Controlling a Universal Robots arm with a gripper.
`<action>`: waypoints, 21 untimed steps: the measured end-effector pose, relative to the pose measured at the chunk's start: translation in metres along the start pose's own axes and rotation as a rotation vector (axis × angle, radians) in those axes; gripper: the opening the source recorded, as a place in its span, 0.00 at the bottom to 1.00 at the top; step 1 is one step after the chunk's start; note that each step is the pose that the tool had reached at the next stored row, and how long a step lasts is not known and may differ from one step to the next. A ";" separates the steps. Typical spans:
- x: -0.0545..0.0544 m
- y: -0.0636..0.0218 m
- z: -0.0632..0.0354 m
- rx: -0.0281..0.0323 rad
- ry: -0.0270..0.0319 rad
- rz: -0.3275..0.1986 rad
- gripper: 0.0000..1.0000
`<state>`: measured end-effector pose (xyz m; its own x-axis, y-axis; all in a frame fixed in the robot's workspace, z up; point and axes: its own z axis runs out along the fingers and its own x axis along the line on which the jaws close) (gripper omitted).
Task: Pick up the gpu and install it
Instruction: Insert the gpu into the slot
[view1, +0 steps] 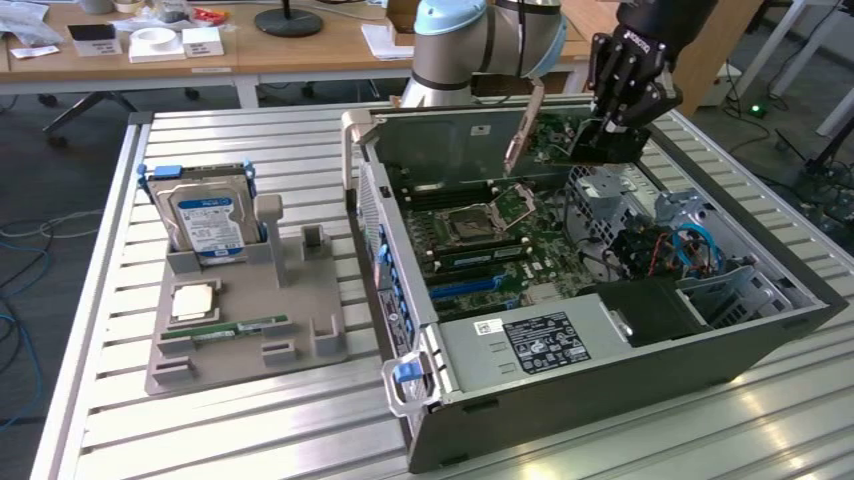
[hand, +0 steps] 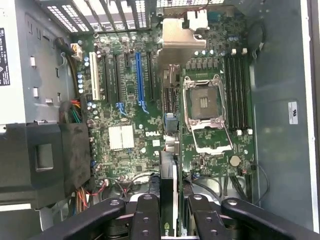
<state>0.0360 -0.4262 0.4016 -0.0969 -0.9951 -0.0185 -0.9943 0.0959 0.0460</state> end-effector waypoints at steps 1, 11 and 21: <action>0.000 0.0006 0.0006 0.0039 -0.0001 -0.002 0.26; 0.001 0.0079 0.0084 0.0463 -0.0034 -0.021 0.26; 0.002 0.0184 0.0090 0.0469 -0.0032 -0.024 0.26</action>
<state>0.0171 -0.4262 0.3934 -0.0732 -0.9971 -0.0222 -0.9973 0.0733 -0.0014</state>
